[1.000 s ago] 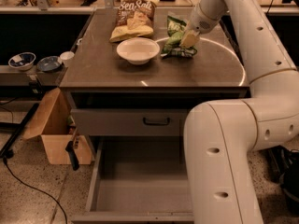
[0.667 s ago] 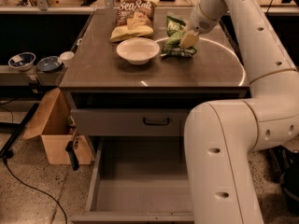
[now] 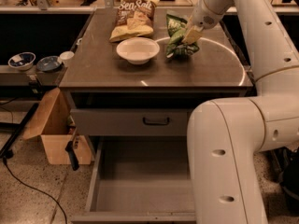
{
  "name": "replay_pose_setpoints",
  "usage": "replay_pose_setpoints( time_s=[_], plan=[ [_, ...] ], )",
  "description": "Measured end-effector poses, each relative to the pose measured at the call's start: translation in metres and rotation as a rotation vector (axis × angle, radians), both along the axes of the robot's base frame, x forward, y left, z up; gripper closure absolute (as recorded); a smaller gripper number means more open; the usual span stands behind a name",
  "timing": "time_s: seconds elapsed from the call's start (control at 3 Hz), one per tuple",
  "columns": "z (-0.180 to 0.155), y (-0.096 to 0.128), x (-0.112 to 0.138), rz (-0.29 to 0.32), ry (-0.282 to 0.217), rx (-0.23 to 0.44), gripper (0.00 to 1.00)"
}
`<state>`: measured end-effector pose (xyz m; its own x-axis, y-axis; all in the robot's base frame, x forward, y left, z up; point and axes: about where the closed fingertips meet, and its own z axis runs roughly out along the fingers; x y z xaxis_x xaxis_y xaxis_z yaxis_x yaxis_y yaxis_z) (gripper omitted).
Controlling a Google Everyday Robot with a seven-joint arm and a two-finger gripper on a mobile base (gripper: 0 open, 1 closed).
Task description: Place green jalapeno chip bag into middle drawer
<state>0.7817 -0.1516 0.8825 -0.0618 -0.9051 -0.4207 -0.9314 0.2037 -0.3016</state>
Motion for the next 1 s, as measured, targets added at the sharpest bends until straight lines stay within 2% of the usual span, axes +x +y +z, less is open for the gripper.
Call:
replay_pose_setpoints(
  time_s=[0.67,1.0],
  plan=[
    [0.048,-0.022,-0.039,0.07,-0.038,-0.019,1.0],
    [0.056,-0.03,-0.057,0.102,-0.037,-0.024,1.0]
  ],
)
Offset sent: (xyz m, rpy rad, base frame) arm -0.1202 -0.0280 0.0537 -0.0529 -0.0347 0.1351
